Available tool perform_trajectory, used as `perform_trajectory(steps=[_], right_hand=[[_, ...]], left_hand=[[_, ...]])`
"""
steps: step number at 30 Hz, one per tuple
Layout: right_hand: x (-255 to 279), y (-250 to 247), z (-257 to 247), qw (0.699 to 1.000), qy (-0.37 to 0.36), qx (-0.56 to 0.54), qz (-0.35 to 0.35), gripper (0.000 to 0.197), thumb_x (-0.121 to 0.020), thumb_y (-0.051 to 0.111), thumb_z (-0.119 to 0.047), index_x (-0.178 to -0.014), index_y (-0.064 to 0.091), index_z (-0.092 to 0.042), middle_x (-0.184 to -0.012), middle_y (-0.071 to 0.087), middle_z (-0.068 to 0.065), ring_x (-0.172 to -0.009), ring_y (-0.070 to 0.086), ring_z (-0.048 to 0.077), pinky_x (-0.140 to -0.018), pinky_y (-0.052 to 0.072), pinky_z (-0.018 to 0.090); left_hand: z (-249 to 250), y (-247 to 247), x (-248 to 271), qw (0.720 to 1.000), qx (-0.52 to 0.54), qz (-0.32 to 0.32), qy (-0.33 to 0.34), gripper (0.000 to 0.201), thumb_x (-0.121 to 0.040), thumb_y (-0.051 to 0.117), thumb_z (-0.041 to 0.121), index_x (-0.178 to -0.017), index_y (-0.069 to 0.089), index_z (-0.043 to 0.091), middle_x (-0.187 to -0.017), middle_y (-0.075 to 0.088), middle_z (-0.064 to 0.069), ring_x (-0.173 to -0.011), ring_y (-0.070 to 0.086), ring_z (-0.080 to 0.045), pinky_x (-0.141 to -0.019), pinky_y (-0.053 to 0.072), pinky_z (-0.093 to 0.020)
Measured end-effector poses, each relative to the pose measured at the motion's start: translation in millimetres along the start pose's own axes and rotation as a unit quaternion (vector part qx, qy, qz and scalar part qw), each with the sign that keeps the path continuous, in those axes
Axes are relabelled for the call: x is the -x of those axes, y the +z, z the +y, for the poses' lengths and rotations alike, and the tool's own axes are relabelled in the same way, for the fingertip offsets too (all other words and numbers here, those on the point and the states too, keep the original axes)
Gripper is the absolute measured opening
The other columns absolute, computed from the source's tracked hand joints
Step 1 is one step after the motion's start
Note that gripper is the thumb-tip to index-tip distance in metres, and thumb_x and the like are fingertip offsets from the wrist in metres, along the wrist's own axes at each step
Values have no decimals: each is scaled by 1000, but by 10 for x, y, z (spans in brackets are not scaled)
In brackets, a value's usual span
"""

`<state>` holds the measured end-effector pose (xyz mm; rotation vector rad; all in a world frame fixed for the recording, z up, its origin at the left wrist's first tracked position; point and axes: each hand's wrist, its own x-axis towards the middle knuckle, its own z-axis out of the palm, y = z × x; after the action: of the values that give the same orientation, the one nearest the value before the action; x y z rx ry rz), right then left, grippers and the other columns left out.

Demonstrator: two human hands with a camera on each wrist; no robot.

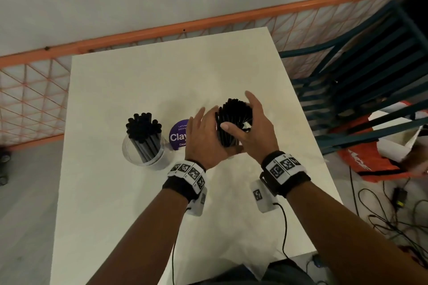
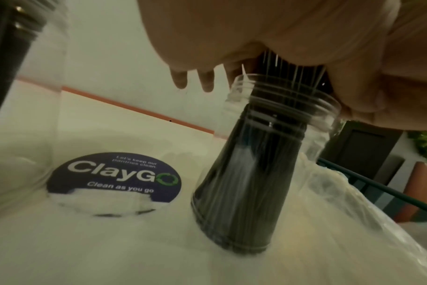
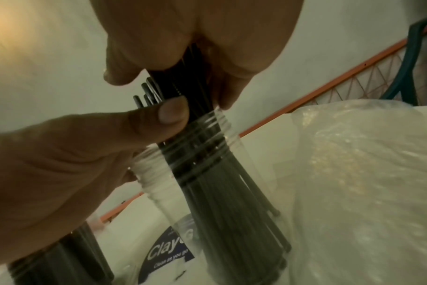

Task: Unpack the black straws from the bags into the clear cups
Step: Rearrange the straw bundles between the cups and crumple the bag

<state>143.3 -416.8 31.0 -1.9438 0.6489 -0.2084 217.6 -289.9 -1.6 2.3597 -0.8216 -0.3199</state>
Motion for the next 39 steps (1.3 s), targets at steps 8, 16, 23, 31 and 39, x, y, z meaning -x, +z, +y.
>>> perform_trajectory(steps=[8, 16, 23, 31, 39], right_hand=[[-193, 36, -22, 1000, 5, -29, 8, 45, -81, 74, -45, -118, 51, -32, -101, 61, -20, -93, 59, -8, -70, 46, 3], [-202, 98, 15, 1000, -7, -14, 18, 63, -76, 72, -57, -126, 47, -28, -118, 58, -9, -105, 58, 7, -86, 49, 21], [-114, 118, -88, 996, -61, -32, 50, 40, -83, 73, -40, -118, 53, -34, -117, 62, -12, -106, 59, 5, -91, 52, 24], [-150, 99, -109, 994, -40, 103, 26, 64, -75, 69, -62, -127, 45, -33, -131, 52, -12, -103, 54, 4, -90, 54, 34], [-214, 80, -233, 923, -218, 314, -29, 77, -90, 41, -68, -149, 33, -20, -158, 33, 3, -147, 27, 21, -119, 26, 43]], left_hand=[[78, -43, -206, 999, -39, 1, 28, 90, -63, 73, 61, -135, 50, 13, -129, 63, -4, -139, 41, -35, -112, 32, -57], [70, 44, -224, 996, -73, 54, 26, 66, -69, 45, 61, -117, 64, 19, -112, 71, 4, -137, 45, -30, -112, 30, -58], [165, 27, -206, 988, -50, 133, 68, 57, -74, 41, 45, -110, 68, 11, -106, 73, -4, -124, 58, -36, -105, 38, -63], [16, 47, -206, 994, -90, 47, 36, 66, -70, 47, 53, -125, 64, 22, -124, 67, 6, -142, 40, -33, -116, 17, -64], [-14, 25, -186, 996, -90, -1, 6, 57, -79, 55, 52, -129, 59, 25, -133, 62, 8, -146, 30, -29, -118, 11, -63]])
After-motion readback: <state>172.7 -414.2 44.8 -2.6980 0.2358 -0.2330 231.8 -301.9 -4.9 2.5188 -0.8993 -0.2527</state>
